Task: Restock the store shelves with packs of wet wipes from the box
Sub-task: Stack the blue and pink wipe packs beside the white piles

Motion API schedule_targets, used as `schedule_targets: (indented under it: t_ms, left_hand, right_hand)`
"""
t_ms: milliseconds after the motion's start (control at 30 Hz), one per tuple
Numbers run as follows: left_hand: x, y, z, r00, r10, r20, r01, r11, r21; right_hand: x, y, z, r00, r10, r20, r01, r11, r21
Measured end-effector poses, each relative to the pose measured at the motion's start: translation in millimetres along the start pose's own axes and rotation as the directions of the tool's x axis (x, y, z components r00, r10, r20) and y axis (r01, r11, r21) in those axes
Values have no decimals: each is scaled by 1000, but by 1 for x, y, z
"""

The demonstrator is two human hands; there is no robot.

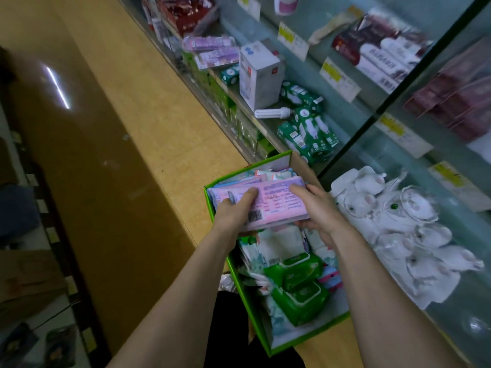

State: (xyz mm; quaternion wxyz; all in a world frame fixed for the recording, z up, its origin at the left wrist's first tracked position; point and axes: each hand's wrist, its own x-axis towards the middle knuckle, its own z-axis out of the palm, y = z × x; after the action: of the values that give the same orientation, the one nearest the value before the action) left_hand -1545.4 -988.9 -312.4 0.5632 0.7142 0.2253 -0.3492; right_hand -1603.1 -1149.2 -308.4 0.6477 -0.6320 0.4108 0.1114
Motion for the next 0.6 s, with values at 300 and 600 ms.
schedule_targets:
  t_ms: [300, 600]
  left_hand:
    - [-70, 60, -8, 993, 114, 18, -115, 987, 117]
    - [-143, 99, -16, 982, 179, 64, -186, 974, 128]
  right_hand:
    - [-60, -44, -19, 980, -172, 104, 167, 985, 47]
    - [-123, -110, -39, 941, -314, 128, 333, 926, -179]
